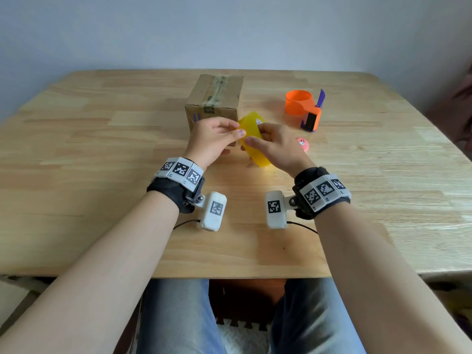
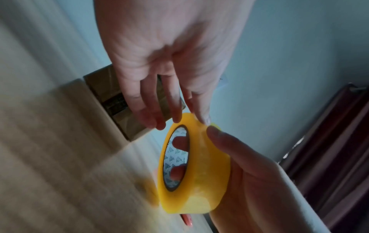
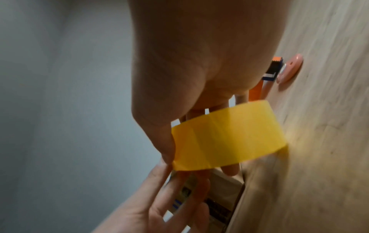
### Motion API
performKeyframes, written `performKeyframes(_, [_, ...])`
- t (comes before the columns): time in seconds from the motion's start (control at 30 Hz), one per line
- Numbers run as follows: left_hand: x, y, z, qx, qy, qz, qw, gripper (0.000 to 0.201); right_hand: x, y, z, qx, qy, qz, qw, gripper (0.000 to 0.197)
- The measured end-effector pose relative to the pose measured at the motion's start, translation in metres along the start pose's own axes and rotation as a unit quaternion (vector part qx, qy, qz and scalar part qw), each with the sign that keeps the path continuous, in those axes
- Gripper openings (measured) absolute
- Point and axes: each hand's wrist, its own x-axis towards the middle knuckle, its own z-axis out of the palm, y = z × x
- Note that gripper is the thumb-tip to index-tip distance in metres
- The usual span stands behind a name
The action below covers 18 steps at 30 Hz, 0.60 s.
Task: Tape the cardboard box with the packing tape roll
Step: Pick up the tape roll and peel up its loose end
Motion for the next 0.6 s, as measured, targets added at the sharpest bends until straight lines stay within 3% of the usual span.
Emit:
performKeyframes(0.1, [0.005, -0.011, 0.005, -0.031, 0.024, -0.008, 0.999, 0.022, 0.006, 0.006, -0.001, 0.003, 0.003, 0.001, 1.0, 0.02])
performKeyframes(0.33, [0.014, -0.026, 0.016, -0.105, 0.044, -0.022, 0.993, 0.028, 0.023, 0.019, 0.001, -0.045, 0.018, -0.022, 0.999, 0.05])
performKeyframes(0.6, [0.019, -0.047, 0.018, -0.14, 0.05, -0.049, 0.988, 0.008, 0.025, 0.028, 0.003, -0.14, 0.039, -0.06, 0.988, 0.055])
